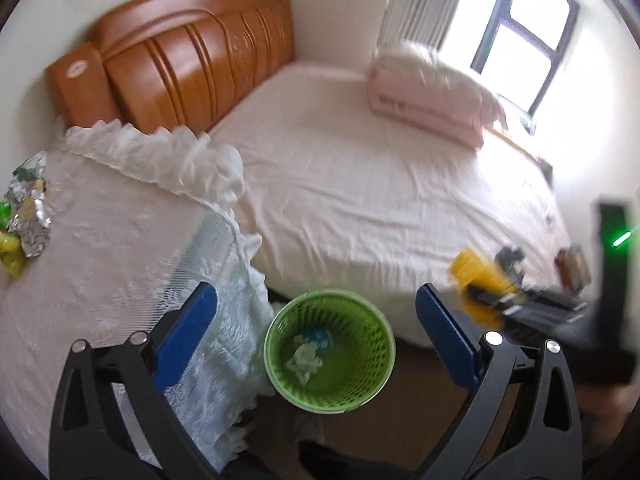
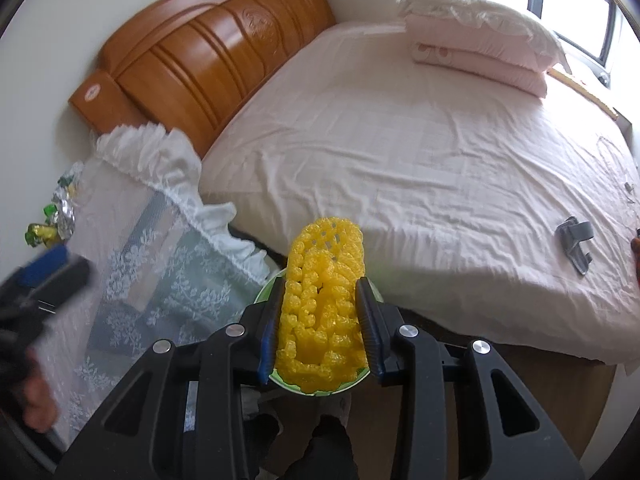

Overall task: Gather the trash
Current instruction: 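Drop the tissue and yellow net into the green wastebasket with both tools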

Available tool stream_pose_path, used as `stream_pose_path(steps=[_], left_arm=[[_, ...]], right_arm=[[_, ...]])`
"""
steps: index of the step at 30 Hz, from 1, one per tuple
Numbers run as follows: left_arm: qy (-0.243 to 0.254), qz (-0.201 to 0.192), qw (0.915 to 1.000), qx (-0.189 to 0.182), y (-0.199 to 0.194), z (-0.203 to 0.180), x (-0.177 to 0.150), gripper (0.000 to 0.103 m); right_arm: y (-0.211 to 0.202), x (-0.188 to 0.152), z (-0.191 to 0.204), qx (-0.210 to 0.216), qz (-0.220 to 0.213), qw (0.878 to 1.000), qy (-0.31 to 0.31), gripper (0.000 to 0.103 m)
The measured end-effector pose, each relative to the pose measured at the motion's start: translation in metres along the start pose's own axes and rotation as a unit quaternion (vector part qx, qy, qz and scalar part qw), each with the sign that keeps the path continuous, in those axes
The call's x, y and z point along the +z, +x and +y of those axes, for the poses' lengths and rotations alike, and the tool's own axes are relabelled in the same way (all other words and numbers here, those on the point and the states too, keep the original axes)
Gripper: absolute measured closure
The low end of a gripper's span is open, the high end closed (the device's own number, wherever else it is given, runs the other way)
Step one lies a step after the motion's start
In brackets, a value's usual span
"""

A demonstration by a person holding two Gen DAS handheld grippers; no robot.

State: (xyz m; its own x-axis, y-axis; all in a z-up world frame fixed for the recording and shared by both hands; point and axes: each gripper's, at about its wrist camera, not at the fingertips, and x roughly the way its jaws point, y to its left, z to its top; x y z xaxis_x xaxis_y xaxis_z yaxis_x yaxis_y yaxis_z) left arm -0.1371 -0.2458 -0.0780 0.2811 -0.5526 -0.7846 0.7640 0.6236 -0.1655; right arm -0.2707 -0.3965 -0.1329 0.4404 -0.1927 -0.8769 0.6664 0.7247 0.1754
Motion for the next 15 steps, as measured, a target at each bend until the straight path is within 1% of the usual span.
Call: stream_pose_path(steps=[2,3,4,5,6,7,9,10,13,15], left_arm=[[-0.008,-0.015,0.9999,0.000,-0.010,0.002,0.001,0.008],[-0.010,-0.019,0.9998,0.001,-0.013,0.002,0.002,0.008],[-0.010,-0.023,0.9997,0.002,-0.016,0.003,0.002,0.008],[-0.011,-0.028,0.9995,0.004,-0.019,0.004,0.002,0.008],[-0.011,-0.030,0.9995,0.006,-0.021,0.005,0.001,0.008],[-0.012,-0.032,0.9994,0.010,-0.022,0.007,0.000,0.008],[-0.019,-0.038,0.9989,0.021,-0.027,0.010,-0.001,0.008],[-0.024,-0.043,0.9985,0.026,-0.030,0.013,-0.003,0.008],[-0.036,-0.047,0.9977,0.032,-0.033,0.021,-0.004,0.008],[-0.041,-0.047,0.9975,0.033,-0.034,0.024,-0.004,0.008]], right_arm=[[0.013,-0.004,0.006,0.004,0.013,1.000,-0.006,0.063],[0.019,-0.005,0.010,0.006,0.019,1.000,-0.011,0.054],[0.026,-0.007,0.013,0.007,0.023,1.000,-0.015,0.042],[0.033,-0.009,0.017,0.002,0.027,0.999,-0.018,0.034],[0.038,-0.010,0.019,-0.003,0.030,0.999,-0.021,0.019],[0.044,-0.012,0.022,-0.010,0.033,0.999,-0.024,0.010],[0.050,-0.013,0.025,-0.020,0.037,0.999,-0.026,0.004],[0.052,-0.014,0.025,-0.022,0.041,0.999,-0.025,0.003],[0.054,-0.014,0.025,-0.018,0.050,0.998,-0.018,0.003],[0.052,-0.014,0.025,-0.017,0.048,0.999,-0.013,0.003]])
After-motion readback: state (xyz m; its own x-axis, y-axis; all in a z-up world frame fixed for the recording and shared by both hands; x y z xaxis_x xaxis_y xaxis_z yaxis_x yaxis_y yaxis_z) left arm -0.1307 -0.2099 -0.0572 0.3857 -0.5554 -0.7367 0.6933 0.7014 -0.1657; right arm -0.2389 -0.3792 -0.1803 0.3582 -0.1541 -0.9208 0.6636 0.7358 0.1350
